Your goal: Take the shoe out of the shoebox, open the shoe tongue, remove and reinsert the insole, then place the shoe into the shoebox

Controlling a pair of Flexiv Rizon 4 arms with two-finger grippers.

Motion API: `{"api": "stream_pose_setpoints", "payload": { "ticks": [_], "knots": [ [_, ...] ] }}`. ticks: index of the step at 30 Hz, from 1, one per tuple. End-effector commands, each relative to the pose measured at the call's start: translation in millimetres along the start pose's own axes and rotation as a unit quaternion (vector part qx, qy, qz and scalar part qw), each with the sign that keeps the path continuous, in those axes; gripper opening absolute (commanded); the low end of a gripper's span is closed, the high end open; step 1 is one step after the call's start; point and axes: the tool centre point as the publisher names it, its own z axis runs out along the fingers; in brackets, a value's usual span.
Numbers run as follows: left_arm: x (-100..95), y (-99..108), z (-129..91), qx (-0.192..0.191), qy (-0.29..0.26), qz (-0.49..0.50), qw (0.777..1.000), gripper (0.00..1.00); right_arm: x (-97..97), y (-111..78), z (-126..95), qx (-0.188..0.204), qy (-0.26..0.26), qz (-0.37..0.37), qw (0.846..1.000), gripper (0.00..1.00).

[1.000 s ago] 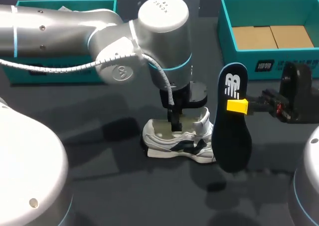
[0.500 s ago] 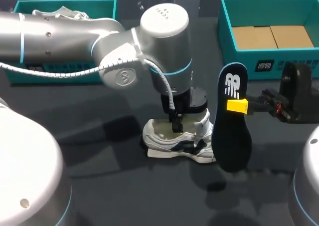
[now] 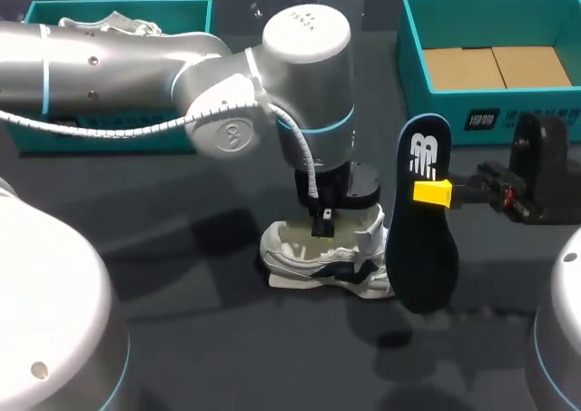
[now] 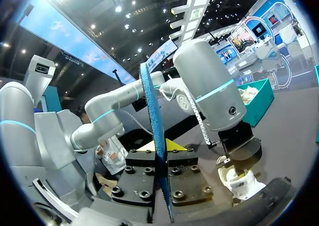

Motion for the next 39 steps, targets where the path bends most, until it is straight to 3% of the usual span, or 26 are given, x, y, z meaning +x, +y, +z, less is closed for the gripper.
{"api": "stream_pose_setpoints", "payload": {
  "ticks": [1,15,21,25,36,39],
  "knots": [
    [-5.4,2.7,-11.7,0.003,0.018,0.014,1.0,0.0,1.9,-0.7,0.8,0.0,-0.003,0.0,1.0,0.0],
    [-5.4,2.7,-11.7,0.003,0.018,0.014,1.0,0.0,1.9,-0.7,0.8,0.0,-0.003,0.0,1.0,0.0],
    [-11.0,4.7,-37.9,0.03,0.03,0.101,0.994,0.0,1.9,-0.7,0.8,0.0,-0.003,0.0,1.0,0.0],
    [-13.0,4.7,-53.6,0.049,0.069,0.245,0.966,0.0,1.9,-0.7,0.8,0.0,-0.003,0.0,1.0,0.0],
    [-14.0,5.1,-56.3,0.039,0.056,0.255,0.964,0.0,1.9,-0.7,0.8,0.0,-0.003,0.0,1.0,0.0],
    [-13.6,6.4,-60.5,0.047,0.105,0.388,0.914,0.0,1.9,-0.7,0.8,0.0,-0.003,0.0,1.0,0.0]
  ]
}}
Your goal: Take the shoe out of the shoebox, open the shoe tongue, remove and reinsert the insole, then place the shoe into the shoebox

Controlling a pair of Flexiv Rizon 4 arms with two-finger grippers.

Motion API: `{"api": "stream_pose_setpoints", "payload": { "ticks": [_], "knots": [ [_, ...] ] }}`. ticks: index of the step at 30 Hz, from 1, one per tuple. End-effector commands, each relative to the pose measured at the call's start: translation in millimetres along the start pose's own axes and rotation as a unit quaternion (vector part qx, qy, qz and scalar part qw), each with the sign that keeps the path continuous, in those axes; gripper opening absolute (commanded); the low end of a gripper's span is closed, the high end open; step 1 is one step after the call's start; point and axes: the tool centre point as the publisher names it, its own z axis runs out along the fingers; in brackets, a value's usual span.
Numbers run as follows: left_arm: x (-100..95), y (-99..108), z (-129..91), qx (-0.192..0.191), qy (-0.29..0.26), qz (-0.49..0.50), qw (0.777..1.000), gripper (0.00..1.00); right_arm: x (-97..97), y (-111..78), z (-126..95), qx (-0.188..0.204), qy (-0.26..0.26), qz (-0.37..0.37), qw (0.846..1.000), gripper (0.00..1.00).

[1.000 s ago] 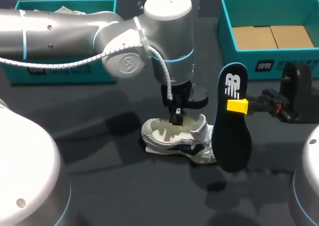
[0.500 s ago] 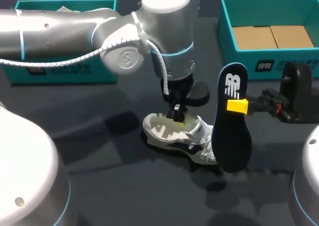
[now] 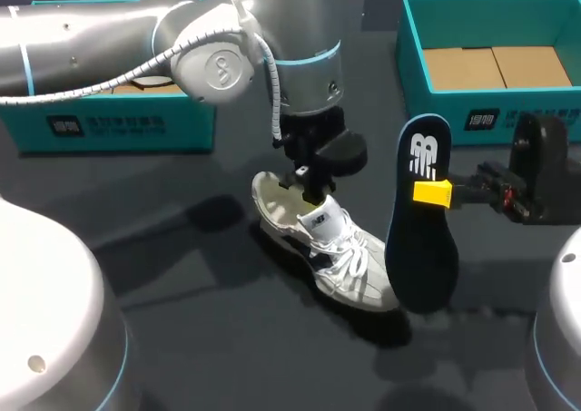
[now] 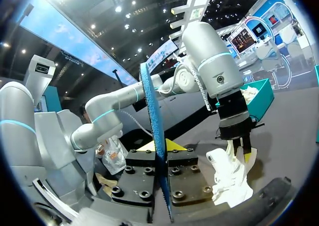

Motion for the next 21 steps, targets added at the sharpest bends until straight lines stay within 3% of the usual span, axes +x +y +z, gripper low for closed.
{"api": "stream_pose_setpoints", "payload": {
  "ticks": [1,10,21],
  "knots": [
    [2.3,1.2,-7.3,0.006,0.054,0.172,0.983,0.0,1.9,-0.5,0.8,0.0,-0.003,0.001,1.0,0.0],
    [-1.6,4.3,-16.3,-0.054,0.034,0.259,0.964,0.0,1.9,-0.5,0.8,0.0,-0.003,0.001,1.0,0.0],
    [-6.9,-3.2,-1.4,-0.085,0.037,0.331,0.939,0.0,1.9,-0.5,0.8,0.0,-0.003,0.001,1.0,0.0]
  ]
}}
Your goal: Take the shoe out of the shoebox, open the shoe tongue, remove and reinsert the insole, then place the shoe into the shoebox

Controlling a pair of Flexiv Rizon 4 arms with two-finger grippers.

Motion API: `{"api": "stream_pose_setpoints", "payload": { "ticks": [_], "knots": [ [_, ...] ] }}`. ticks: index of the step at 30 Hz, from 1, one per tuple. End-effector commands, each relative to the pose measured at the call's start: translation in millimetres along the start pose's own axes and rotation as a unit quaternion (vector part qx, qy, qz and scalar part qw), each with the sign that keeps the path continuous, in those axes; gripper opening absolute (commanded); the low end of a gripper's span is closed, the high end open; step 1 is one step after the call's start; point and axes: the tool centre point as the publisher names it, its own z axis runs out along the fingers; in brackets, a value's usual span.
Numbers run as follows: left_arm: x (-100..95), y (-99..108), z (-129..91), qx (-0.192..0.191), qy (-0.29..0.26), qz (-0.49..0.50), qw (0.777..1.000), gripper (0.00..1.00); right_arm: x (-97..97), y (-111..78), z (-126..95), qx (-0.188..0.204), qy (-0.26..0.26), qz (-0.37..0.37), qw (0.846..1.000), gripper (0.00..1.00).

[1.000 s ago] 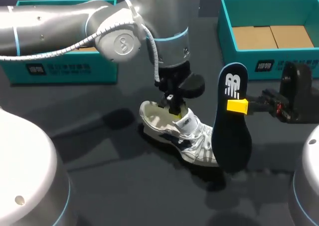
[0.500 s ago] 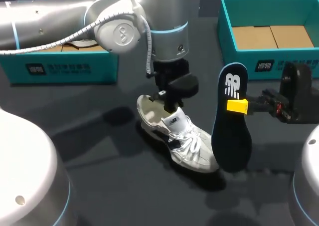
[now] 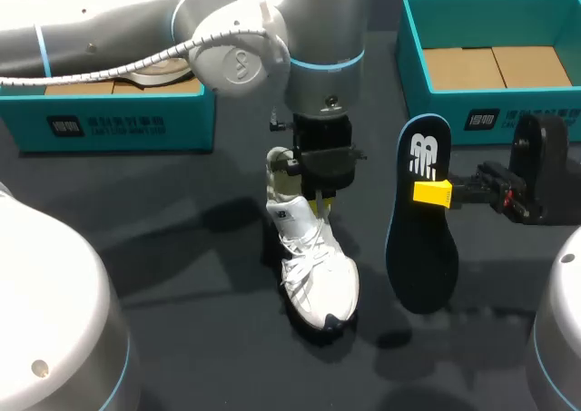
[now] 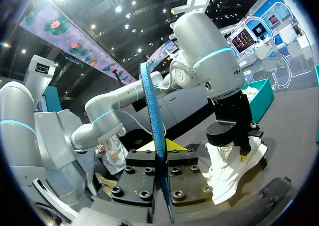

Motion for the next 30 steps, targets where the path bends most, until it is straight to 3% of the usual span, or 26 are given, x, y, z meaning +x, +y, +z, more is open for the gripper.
{"api": "stream_pose_setpoints", "payload": {
  "ticks": [1,10,30],
  "knots": [
    [-6.1,-4.1,2.8,-0.01,0.008,0.012,1.0,0.0,1.7,-0.4,0.8,0.0,-0.002,0.001,1.0,0.0],
    [-9.0,-0.7,10.1,-0.014,0.009,0.032,0.999,0.0,1.7,-0.4,0.8,0.0,-0.002,0.001,1.0,0.0],
    [-18.1,-0.5,50.6,-0.005,0.04,0.058,0.998,0.0,1.7,-0.4,0.8,0.0,-0.002,0.001,1.0,0.0]
  ]
}}
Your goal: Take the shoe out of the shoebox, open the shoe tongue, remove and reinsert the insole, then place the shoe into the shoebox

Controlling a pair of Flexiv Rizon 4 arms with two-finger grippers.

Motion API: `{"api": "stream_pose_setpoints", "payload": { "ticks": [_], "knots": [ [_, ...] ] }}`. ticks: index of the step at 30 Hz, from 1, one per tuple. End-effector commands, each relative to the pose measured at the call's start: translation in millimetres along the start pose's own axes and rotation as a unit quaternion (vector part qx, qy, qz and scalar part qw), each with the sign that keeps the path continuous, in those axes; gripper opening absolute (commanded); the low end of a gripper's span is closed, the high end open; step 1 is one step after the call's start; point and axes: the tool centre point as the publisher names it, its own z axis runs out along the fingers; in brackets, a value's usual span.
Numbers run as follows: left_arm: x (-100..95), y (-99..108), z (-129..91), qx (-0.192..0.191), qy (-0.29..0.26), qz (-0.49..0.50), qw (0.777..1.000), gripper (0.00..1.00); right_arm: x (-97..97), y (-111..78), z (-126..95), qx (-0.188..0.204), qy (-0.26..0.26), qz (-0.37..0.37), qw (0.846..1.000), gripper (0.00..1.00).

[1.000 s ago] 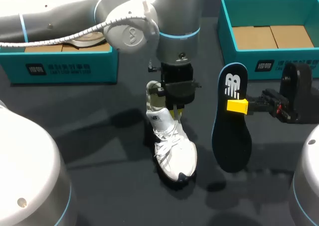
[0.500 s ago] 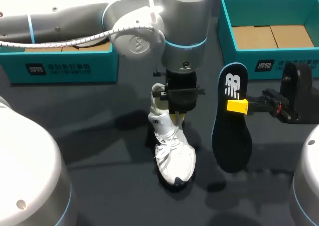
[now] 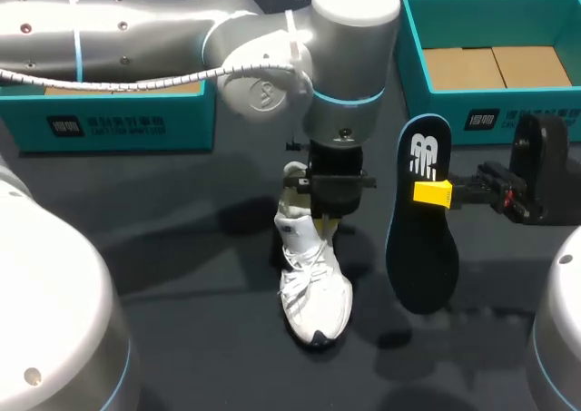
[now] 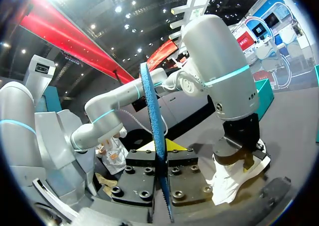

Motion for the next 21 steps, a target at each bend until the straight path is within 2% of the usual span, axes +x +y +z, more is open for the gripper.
{"api": "stream_pose_setpoints", "payload": {
  "ticks": [1,8,12,16,18,19,21],
  "knots": [
    [-7.9,0.2,9.6,0.003,0.009,0.002,1.0,0.0,1.4,-0.5,0.8,0.001,-0.002,0.001,1.0,0.0],
    [-11.7,0.0,19.6,0.004,0.021,0.012,1.0,0.0,1.4,-0.5,0.8,0.001,-0.002,0.001,1.0,0.0],
    [-12.5,2.1,20.3,-0.001,0.022,0.011,1.0,0.34,1.4,-0.5,0.8,0.001,-0.002,0.001,1.0,0.0],
    [-9.4,6.0,12.3,-0.005,0.005,0.002,1.0,0.51,1.4,-0.5,0.8,0.001,-0.002,0.001,1.0,0.0],
    [-6.5,7.3,4.1,-0.012,-0.015,-0.003,1.0,0.89,1.4,-0.5,0.8,0.001,-0.002,0.001,1.0,0.0],
    [-4.4,8.1,-1.4,-0.016,-0.028,-0.006,0.999,1.0,1.4,-0.5,0.8,0.001,-0.002,0.001,1.0,0.0],
    [-0.4,9.5,-13.0,-0.025,-0.055,-0.007,0.998,1.0,1.4,-0.5,0.8,0.001,-0.002,0.001,1.0,0.0]
  ]
}}
